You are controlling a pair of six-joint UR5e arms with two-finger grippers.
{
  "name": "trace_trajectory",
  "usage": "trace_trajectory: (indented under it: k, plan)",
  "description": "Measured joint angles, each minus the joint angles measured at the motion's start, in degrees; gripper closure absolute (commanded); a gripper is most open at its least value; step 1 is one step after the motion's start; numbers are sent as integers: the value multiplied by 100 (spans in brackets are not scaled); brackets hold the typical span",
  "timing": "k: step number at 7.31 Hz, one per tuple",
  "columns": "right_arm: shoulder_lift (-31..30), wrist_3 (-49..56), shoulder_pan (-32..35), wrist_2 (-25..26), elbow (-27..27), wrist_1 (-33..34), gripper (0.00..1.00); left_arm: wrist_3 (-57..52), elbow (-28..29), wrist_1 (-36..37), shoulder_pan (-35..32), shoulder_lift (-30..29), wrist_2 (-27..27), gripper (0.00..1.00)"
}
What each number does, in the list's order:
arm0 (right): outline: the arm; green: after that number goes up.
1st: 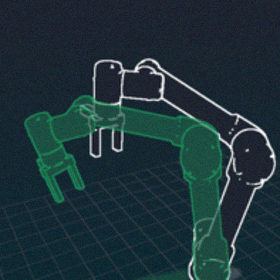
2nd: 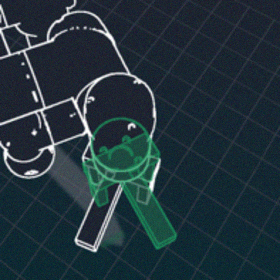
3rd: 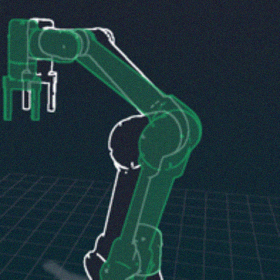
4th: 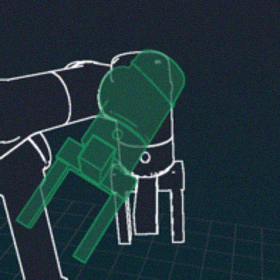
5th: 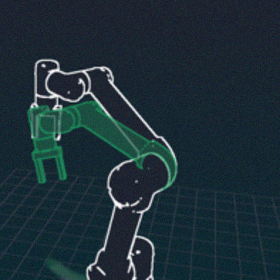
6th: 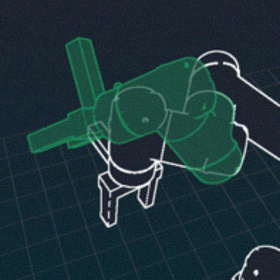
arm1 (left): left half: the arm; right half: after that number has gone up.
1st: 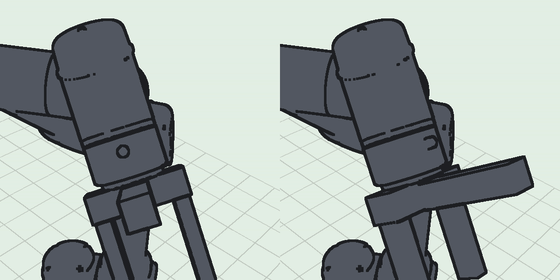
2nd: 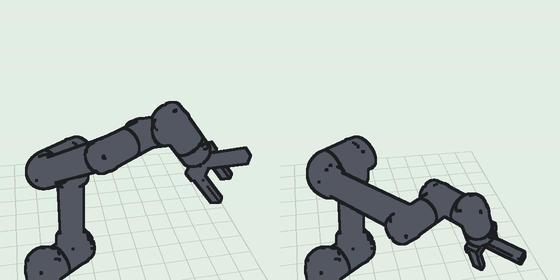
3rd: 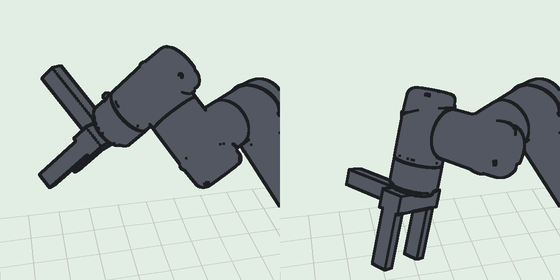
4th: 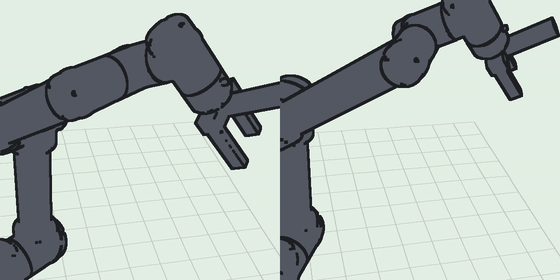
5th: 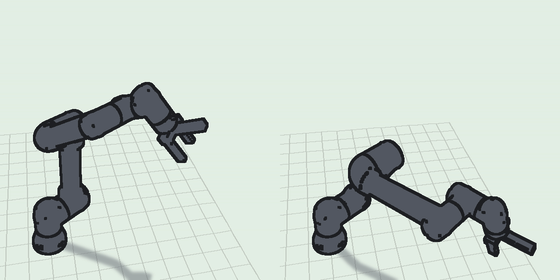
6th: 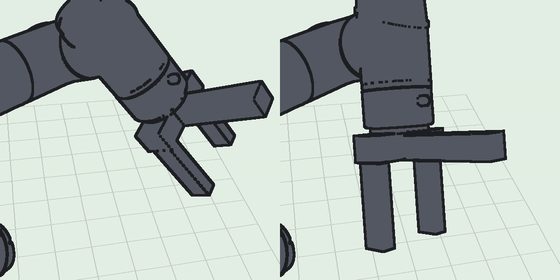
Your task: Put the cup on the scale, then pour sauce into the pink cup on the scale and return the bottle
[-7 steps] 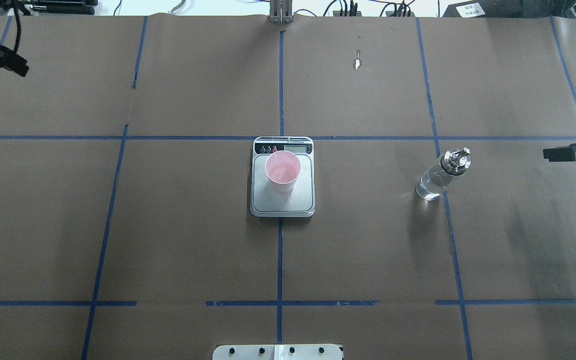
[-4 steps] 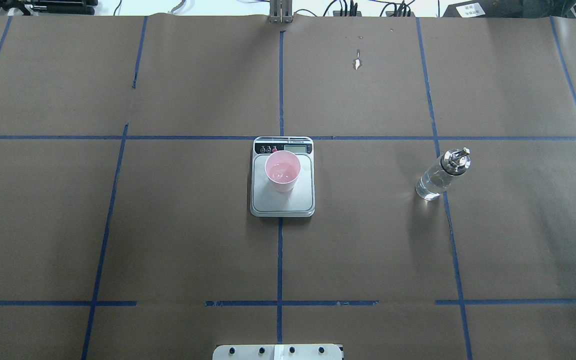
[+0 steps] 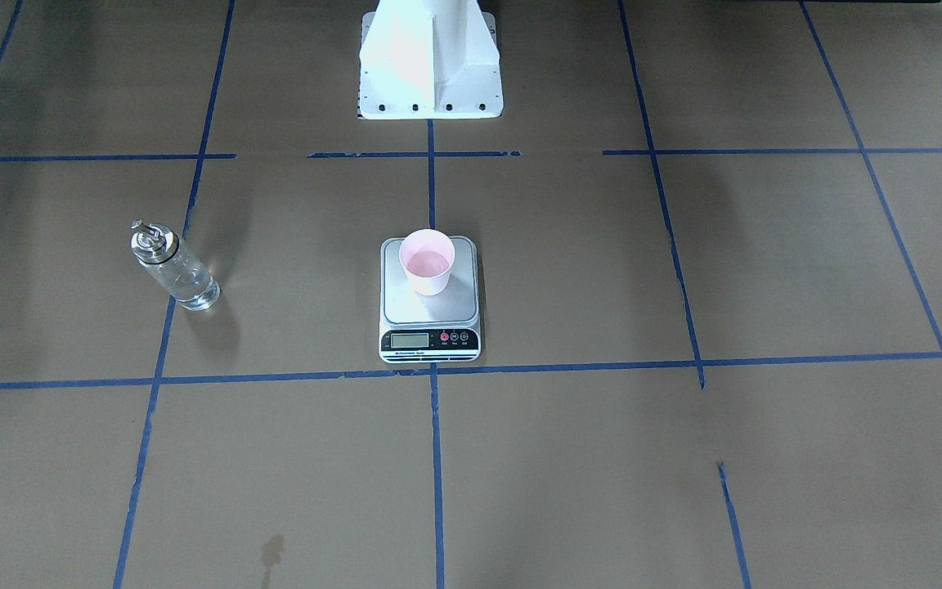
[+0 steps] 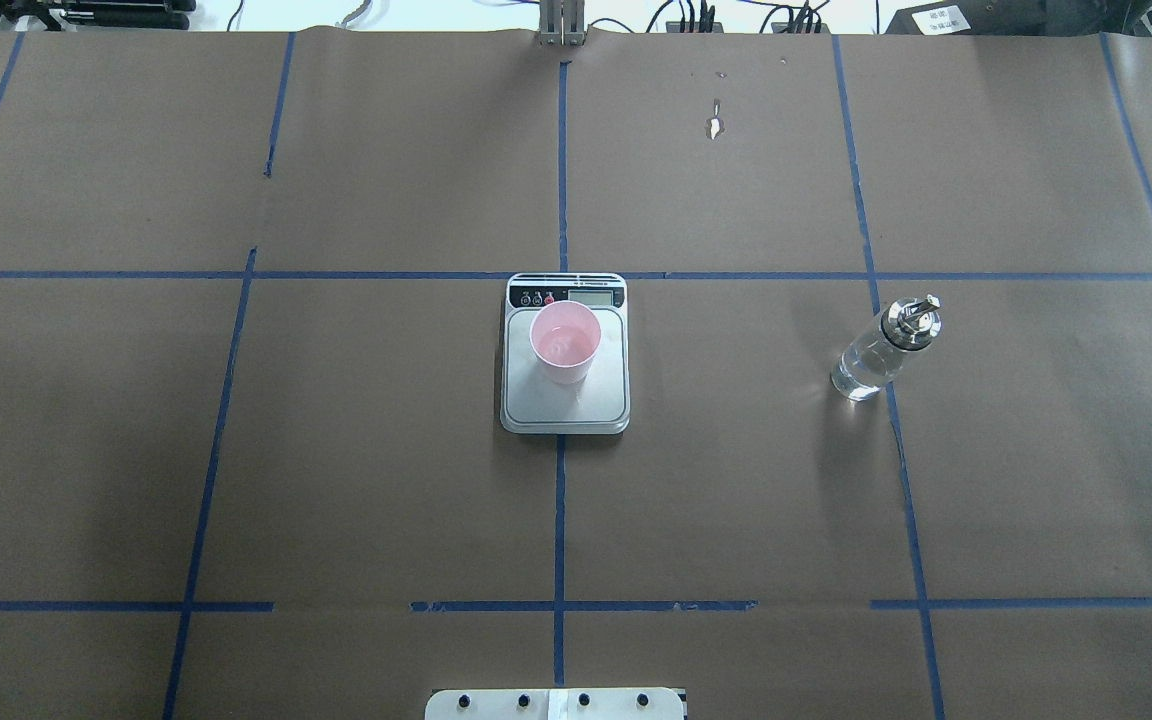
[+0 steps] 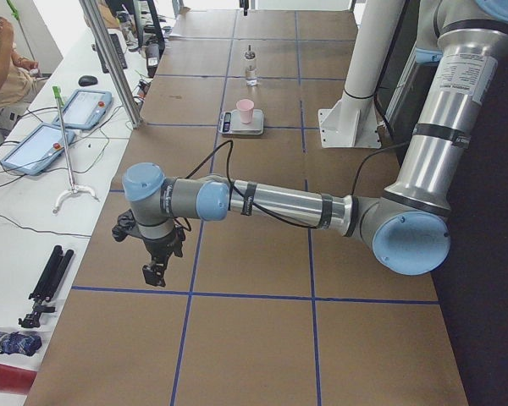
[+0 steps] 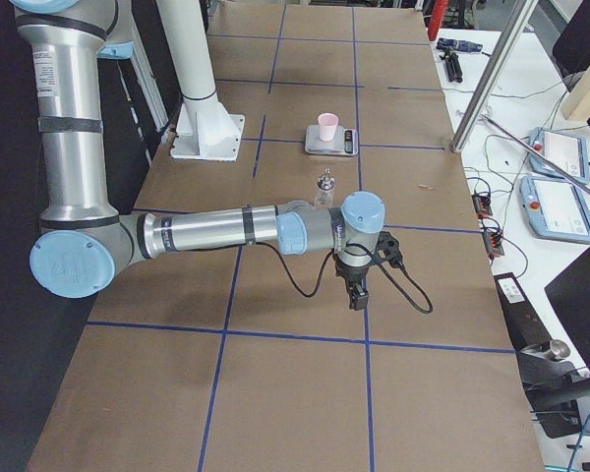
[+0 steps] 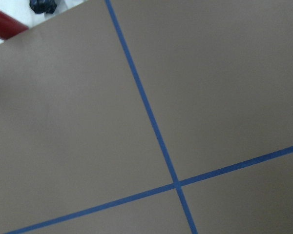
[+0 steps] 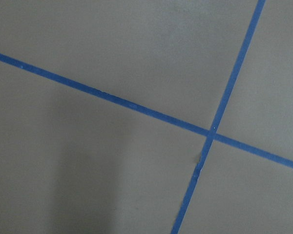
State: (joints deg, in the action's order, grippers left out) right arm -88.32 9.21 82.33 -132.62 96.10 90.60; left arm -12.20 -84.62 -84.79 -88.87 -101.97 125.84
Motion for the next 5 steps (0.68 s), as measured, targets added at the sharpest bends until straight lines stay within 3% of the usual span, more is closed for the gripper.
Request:
trace_trajectory:
  k: [2, 5]
  plan:
    - [24, 171, 39, -364, -48, 330, 0, 25, -400, -63, 36, 626, 385, 0]
    - [50, 149, 53, -712, -235, 339, 0, 23, -308, -106, 188, 701, 1132, 0]
